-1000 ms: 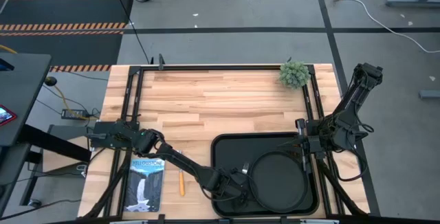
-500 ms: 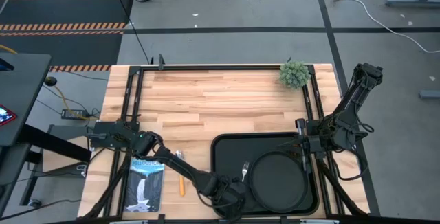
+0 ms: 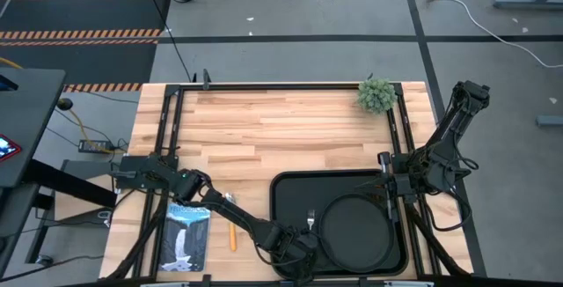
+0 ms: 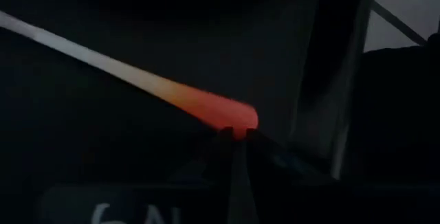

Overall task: Pick and place plate/cup/fork/spoon on tray
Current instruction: Put the orange fork on the black tray to the left of the black plate

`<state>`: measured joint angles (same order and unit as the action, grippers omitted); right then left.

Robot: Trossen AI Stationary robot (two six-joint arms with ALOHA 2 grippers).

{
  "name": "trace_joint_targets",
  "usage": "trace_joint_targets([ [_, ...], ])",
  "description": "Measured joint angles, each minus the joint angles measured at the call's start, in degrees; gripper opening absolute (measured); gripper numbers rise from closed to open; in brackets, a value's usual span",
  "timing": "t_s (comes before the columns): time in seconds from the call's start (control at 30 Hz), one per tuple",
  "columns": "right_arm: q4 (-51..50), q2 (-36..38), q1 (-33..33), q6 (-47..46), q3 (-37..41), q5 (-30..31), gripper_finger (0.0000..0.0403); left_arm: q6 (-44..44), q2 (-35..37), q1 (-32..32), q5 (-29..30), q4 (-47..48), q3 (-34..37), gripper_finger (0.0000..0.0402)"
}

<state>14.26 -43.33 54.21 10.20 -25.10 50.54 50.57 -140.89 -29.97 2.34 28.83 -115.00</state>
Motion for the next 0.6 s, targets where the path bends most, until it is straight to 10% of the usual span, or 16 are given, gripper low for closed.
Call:
trace_joint_targets([
  [0.6, 0.52, 0.0, -0.01, 0.04, 0.0, -0.74, 0.0005, -0.87, -0.25, 0.4, 0.41, -3.12, 0.15, 0.005],
])
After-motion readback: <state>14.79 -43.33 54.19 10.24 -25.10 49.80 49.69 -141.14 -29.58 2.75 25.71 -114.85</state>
